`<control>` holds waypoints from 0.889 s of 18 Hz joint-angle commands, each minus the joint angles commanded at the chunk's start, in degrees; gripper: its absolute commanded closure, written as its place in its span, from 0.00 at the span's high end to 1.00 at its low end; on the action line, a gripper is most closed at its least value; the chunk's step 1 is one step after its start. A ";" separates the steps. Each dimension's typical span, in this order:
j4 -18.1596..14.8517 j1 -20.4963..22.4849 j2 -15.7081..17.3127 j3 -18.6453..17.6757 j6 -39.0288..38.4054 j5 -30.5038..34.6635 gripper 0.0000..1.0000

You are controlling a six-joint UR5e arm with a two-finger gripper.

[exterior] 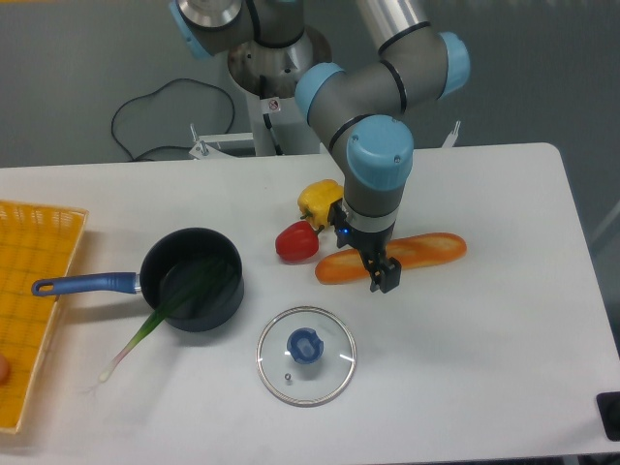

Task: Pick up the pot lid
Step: 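Move the gripper from beside the bread loaf toward the glass lid, then lower the open gripper over the blue knob of the glass lid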

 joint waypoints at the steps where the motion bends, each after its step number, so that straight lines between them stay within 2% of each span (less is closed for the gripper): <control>1: 0.00 -0.35 -0.61 0.79 0.00 -0.09 1.00; 6: 0.18 -2.81 -5.27 4.13 -0.61 -0.18 1.00; 16: 1.23 -5.89 -7.56 5.45 -1.93 -0.18 1.00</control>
